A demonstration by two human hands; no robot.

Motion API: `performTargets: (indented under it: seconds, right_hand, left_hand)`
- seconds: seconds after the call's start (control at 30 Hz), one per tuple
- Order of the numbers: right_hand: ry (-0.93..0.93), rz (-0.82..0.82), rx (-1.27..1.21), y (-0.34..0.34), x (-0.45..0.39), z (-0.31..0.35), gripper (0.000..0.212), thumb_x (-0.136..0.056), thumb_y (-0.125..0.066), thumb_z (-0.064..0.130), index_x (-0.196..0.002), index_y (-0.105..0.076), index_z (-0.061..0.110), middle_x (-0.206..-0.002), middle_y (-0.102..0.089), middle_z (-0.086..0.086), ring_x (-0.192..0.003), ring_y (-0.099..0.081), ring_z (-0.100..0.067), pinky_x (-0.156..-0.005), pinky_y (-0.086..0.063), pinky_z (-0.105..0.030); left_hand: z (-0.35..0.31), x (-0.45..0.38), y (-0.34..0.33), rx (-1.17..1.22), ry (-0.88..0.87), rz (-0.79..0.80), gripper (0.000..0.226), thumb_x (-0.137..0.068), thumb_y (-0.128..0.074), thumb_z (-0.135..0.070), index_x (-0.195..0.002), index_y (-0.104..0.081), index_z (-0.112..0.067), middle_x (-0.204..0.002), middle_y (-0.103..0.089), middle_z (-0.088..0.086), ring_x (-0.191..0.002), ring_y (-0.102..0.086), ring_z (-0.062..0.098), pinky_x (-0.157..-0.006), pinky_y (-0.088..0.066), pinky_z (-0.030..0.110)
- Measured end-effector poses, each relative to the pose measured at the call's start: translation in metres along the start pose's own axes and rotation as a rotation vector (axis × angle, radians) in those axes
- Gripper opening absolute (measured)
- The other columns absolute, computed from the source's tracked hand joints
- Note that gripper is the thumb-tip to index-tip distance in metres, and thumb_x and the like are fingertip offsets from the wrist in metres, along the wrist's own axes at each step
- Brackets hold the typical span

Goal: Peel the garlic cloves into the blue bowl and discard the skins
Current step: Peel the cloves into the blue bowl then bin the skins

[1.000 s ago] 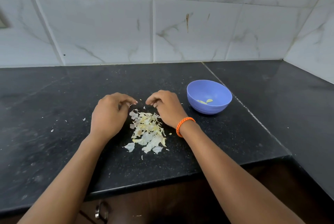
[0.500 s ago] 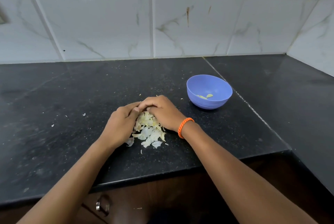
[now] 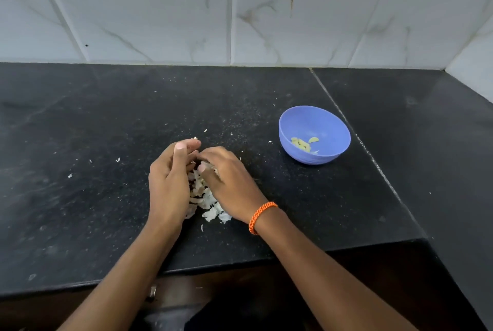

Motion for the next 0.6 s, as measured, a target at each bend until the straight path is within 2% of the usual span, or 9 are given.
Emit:
performTargets:
  seconds: [0.1, 0.17, 0.27, 0.33, 0.43, 0.53, 0.6]
  right_hand:
    - [-0.030, -0.031, -0.130, 0.001, 0.001, 0.005, 0.036, -0.109, -0.049, 0.011, -0.142, -0.064, 0.011, -0.141, -0.060, 0.004, -0.133, -0.054, -0.006, -0.114, -0.044, -0.025]
    - [-0.072, -0.151, -0.190, 0.015, 0.003, 0.000, 0.034, -0.108, -0.049, 0.007, -0.135, -0.069, 0.012, -0.134, -0.065, 0.005, -0.128, -0.059, -0.005, -0.112, -0.047, -0.028]
    - [-0.191, -0.311, -0.085, 0.029, 0.009, -0.008, 0.032, -0.109, -0.047, 0.011, -0.134, -0.067, 0.015, -0.135, -0.063, 0.008, -0.130, -0.055, -0.005, -0.112, -0.045, -0.027]
    - [-0.244, -0.309, -0.016, 0.019, 0.011, -0.003, 0.034, -0.111, -0.045, 0.015, -0.140, -0.062, 0.014, -0.142, -0.058, 0.007, -0.135, -0.049, -0.007, -0.114, -0.042, -0.024]
    - [-0.261, -0.259, -0.008, -0.003, 0.011, 0.009, 0.035, -0.112, -0.042, 0.015, -0.142, -0.060, 0.015, -0.143, -0.056, 0.008, -0.136, -0.047, -0.006, -0.112, -0.042, -0.021]
    - [-0.261, -0.227, -0.190, -0.005, 0.009, 0.011, 0.034, -0.110, -0.044, 0.012, -0.138, -0.064, 0.013, -0.140, -0.059, 0.007, -0.132, -0.053, -0.007, -0.110, -0.047, -0.028]
    - [-0.201, -0.162, -0.160, 0.001, 0.010, 0.015, 0.035, -0.110, -0.052, 0.025, -0.142, -0.061, 0.014, -0.144, -0.057, 0.004, -0.137, -0.050, -0.009, -0.115, -0.044, -0.033]
  left_hand:
    - [-0.004, 0.004, 0.006, 0.064, 0.040, -0.002, 0.038, -0.118, -0.041, -0.032, -0.123, -0.077, -0.018, -0.127, -0.077, -0.005, -0.126, -0.070, 0.013, -0.108, -0.055, 0.041]
    - [-0.010, 0.005, 0.016, 0.026, 0.002, -0.040, 0.037, -0.118, -0.042, -0.028, -0.124, -0.077, -0.016, -0.127, -0.077, -0.005, -0.127, -0.069, 0.012, -0.111, -0.052, 0.039]
    - [-0.012, 0.001, 0.019, -0.055, 0.019, -0.035, 0.036, -0.118, -0.043, -0.029, -0.128, -0.076, -0.019, -0.129, -0.076, -0.010, -0.130, -0.065, 0.005, -0.115, -0.048, 0.034]
    - [-0.009, 0.000, 0.014, -0.089, 0.039, -0.010, 0.039, -0.119, -0.039, -0.033, -0.131, -0.075, -0.021, -0.131, -0.075, -0.012, -0.131, -0.063, 0.003, -0.117, -0.047, 0.035]
    - [-0.006, 0.002, 0.007, -0.070, 0.046, -0.028, 0.043, -0.119, -0.035, -0.034, -0.134, -0.073, -0.019, -0.134, -0.074, -0.009, -0.132, -0.064, 0.007, -0.116, -0.049, 0.043]
    - [-0.004, 0.005, 0.002, 0.021, 0.080, -0.015, 0.046, -0.119, -0.034, -0.035, -0.132, -0.074, -0.014, -0.133, -0.075, -0.003, -0.133, -0.065, 0.013, -0.116, -0.050, 0.047]
    - [-0.003, 0.003, 0.009, 0.097, 0.125, -0.035, 0.050, -0.120, -0.033, -0.034, -0.128, -0.075, -0.009, -0.131, -0.077, -0.001, -0.131, -0.067, 0.014, -0.118, -0.049, 0.045]
Point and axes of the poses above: each hand's wrist, its own x-axis away from the middle knuckle, its own y-axis out of the back of the hand, z = x × y, the point moved 10 cm from there along -x, towards the middle knuckle
